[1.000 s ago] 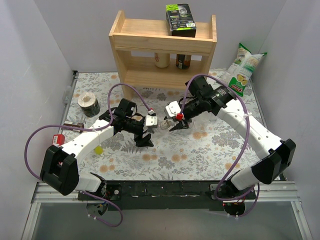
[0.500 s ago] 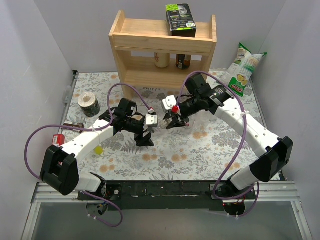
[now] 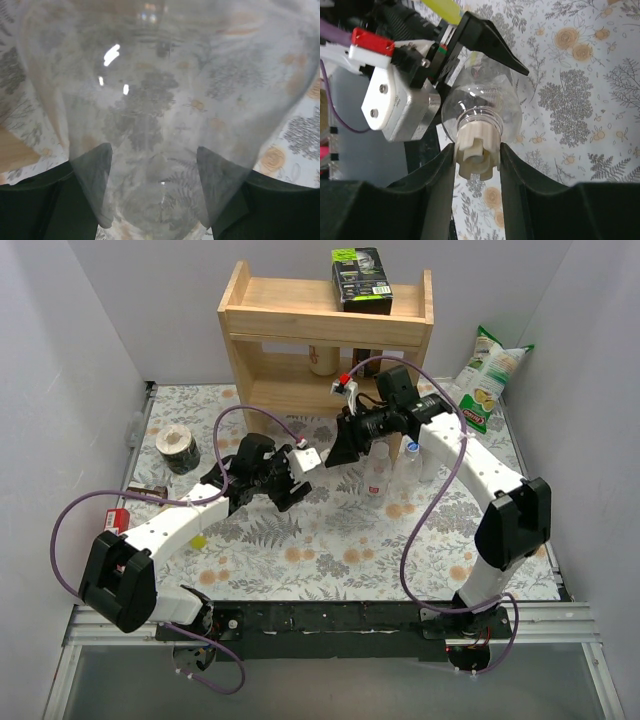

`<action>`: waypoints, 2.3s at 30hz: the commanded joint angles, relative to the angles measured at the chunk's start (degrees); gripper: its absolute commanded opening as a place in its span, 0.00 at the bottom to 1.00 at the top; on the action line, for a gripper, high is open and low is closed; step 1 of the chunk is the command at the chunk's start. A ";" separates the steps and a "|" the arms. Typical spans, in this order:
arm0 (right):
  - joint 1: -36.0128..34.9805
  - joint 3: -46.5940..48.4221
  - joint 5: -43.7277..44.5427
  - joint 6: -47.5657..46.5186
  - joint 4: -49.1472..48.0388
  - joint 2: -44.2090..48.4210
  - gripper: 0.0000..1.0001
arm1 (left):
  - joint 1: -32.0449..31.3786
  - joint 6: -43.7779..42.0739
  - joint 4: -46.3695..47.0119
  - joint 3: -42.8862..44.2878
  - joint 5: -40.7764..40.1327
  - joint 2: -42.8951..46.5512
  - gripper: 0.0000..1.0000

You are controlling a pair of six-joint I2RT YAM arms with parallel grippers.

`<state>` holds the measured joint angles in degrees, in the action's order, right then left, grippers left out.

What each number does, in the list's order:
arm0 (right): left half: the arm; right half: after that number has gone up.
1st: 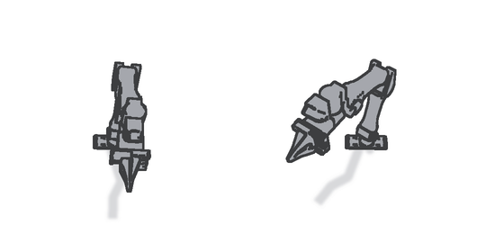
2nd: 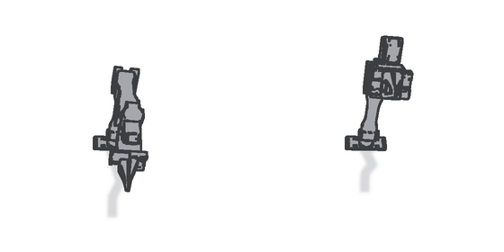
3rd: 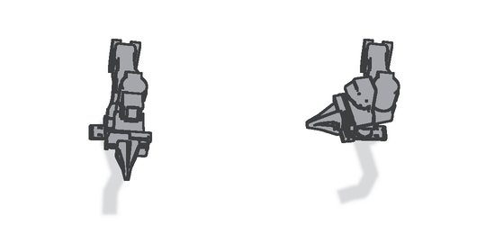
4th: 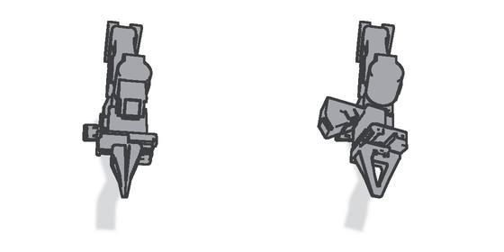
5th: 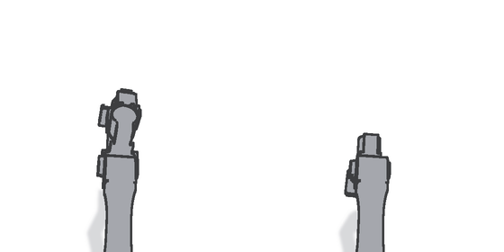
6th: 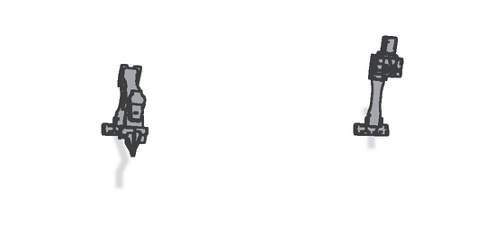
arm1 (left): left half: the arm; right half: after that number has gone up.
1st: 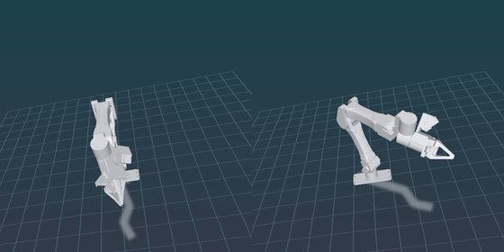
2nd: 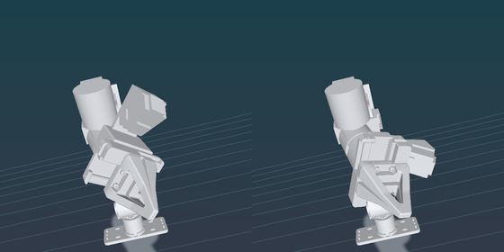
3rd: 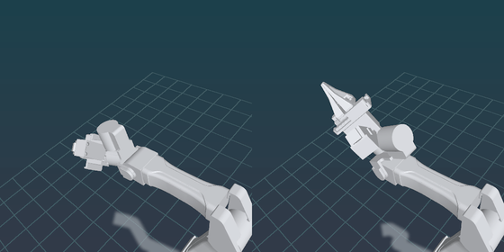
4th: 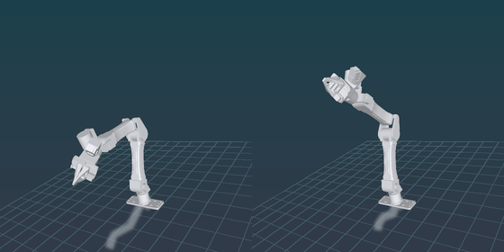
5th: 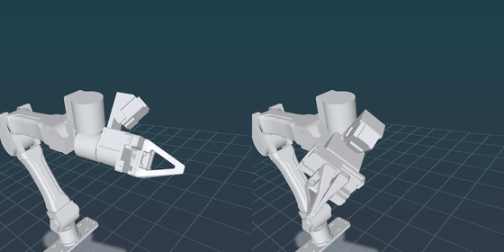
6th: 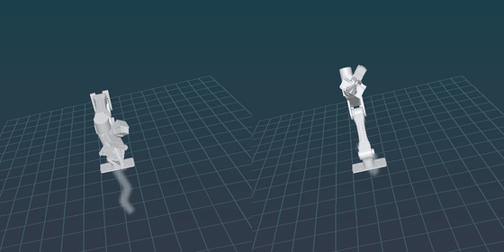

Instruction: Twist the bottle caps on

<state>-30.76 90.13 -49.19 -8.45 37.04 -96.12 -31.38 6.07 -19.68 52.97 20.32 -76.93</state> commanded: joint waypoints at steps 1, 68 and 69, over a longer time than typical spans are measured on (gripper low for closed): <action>1.32 8.91 -7.85 8.64 5.15 -3.12 0.39 | 0.79 2.12 7.04 1.44 -5.82 2.22 0.00; -2.47 10.67 -11.88 9.33 5.59 -6.62 0.17 | 1.23 1.23 9.94 -2.69 -2.04 10.66 0.00; -1.85 13.82 -12.76 8.63 5.42 -6.37 0.23 | 1.32 1.23 9.23 -2.87 -1.69 10.83 0.00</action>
<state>-34.37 100.62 -53.04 -18.87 41.93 -99.72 -29.56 7.03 -19.81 49.21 22.13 -68.27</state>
